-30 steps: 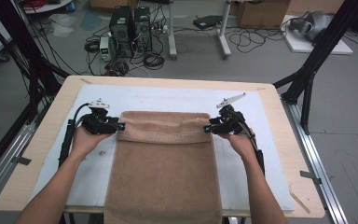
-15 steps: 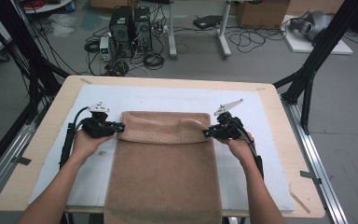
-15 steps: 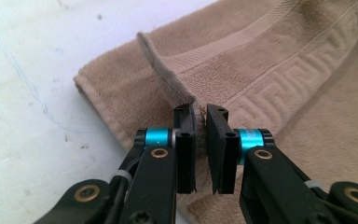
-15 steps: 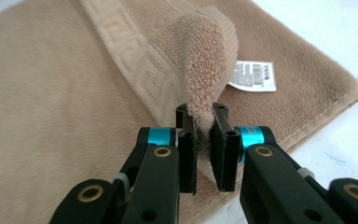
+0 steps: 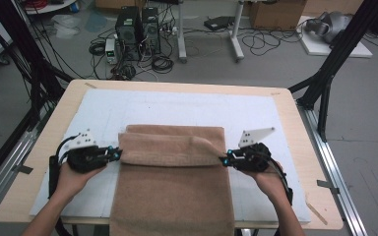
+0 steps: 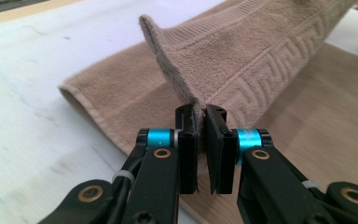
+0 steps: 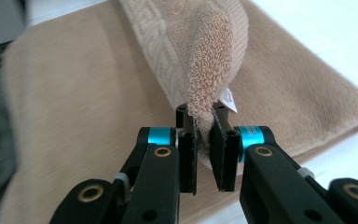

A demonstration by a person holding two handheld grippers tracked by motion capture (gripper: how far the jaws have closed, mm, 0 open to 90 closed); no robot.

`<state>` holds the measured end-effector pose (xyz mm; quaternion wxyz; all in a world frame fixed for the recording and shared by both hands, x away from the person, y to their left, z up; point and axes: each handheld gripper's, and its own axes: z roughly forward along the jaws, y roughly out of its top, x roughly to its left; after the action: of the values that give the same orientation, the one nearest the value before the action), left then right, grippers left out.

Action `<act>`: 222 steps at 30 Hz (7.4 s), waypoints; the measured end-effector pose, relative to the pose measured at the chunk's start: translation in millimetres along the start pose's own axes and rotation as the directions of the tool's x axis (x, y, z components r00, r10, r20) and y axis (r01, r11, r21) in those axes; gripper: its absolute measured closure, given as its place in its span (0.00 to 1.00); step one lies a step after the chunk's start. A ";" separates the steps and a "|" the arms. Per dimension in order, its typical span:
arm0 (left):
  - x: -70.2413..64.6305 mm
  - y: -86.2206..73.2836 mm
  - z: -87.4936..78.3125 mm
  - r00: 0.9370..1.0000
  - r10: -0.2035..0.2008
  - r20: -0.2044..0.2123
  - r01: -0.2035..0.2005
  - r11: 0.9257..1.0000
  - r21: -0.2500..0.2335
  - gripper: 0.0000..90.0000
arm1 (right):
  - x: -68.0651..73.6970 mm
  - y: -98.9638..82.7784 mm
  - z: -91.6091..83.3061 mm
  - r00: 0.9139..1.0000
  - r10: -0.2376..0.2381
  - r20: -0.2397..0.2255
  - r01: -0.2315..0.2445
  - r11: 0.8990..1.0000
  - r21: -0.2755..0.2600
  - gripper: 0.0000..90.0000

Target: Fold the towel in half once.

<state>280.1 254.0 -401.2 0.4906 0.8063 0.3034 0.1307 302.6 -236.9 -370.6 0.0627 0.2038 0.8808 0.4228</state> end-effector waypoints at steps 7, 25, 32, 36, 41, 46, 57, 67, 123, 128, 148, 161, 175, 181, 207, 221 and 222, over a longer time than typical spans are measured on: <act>-30.7 -26.6 -31.9 0.994 0.061 0.088 -0.064 0.997 0.036 0.68 | 33.0 -18.8 -25.3 0.997 -0.036 -0.068 0.032 0.998 -0.057 0.75; -17.9 -17.5 -6.0 0.995 0.007 0.104 -0.014 0.998 0.068 0.64 | -1.4 -8.3 7.9 0.996 0.078 -0.033 -0.078 0.997 -0.010 0.57; -10.5 3.4 3.8 0.998 -0.013 0.065 0.008 0.997 0.080 0.61 | -20.8 8.1 39.8 0.994 0.109 0.001 -0.109 0.993 0.053 0.54; -6.8 14.6 8.7 0.997 -0.023 0.080 0.013 0.993 0.119 0.61 | -29.6 14.9 55.3 0.991 0.132 -0.010 -0.131 0.987 0.094 0.51; -7.2 2.9 24.5 0.990 -0.030 0.140 -0.005 0.970 0.242 0.66 | -36.3 7.3 68.5 0.978 0.189 -0.093 -0.174 0.973 0.149 0.55; -16.6 -1.6 24.0 0.983 0.007 0.185 -0.055 0.965 0.255 0.95 | -25.3 1.7 63.5 0.977 0.129 -0.167 -0.100 0.980 0.172 0.88; -49.6 0.4 -26.5 0.973 0.060 0.222 -0.093 0.986 0.140 0.79 | 32.5 -9.3 -8.5 0.982 -0.010 -0.187 0.013 1.000 0.014 0.80; -29.3 8.2 -3.2 0.994 0.063 0.094 -0.076 0.987 0.142 0.61 | 7.6 -5.1 -12.6 0.998 0.037 -0.046 -0.036 0.999 0.012 0.70; 105.9 150.3 69.2 0.947 -0.098 -0.306 0.104 0.995 0.005 0.69 | -139.1 103.3 13.9 0.925 0.170 0.339 -0.159 0.985 -0.060 0.59; 103.8 113.4 71.5 0.952 -0.129 -0.279 0.145 0.989 0.036 0.63 | -134.4 84.3 22.5 0.932 0.207 0.298 -0.207 0.978 -0.032 0.49; 46.2 45.7 48.1 0.989 -0.042 -0.139 0.052 0.996 0.074 0.52 | -74.6 30.5 22.4 0.959 0.170 0.225 -0.172 0.985 -0.011 0.44; 19.6 4.8 32.6 0.992 -0.011 -0.126 0.022 0.996 0.085 0.51 | -26.1 -5.6 34.4 0.981 0.114 0.156 -0.117 0.993 0.006 0.45; 8.7 -13.7 51.0 0.999 0.018 -0.043 -0.009 0.980 0.198 0.73 | -13.0 -30.8 62.9 0.993 0.080 0.088 -0.089 0.991 0.099 0.64; 6.4 -15.0 53.7 0.998 0.040 -0.055 -0.028 0.978 0.208 0.78 | -14.2 -34.4 64.1 0.993 0.084 0.086 -0.093 0.991 0.098 0.76; 5.0 -2.0 36.1 0.999 -0.018 -0.041 0.022 0.994 0.108 0.95 | -16.6 -15.3 45.3 0.996 0.057 0.071 -0.062 0.996 0.070 0.95; -8.9 3.3 13.1 1.000 0.007 -0.018 -0.006 0.998 0.069 0.95 | -3.9 -8.5 21.7 0.999 0.042 0.021 -0.042 0.999 0.000 0.95; -10.7 3.2 10.9 1.000 0.017 -0.020 -0.016 0.998 0.067 0.95 | -2.5 -9.2 21.3 0.999 0.040 0.019 -0.040 0.999 -0.003 0.95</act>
<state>278.5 238.5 -402.8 0.4594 0.8233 0.3058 0.1328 308.1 -227.8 -391.3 0.0631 0.2252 0.8755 0.4230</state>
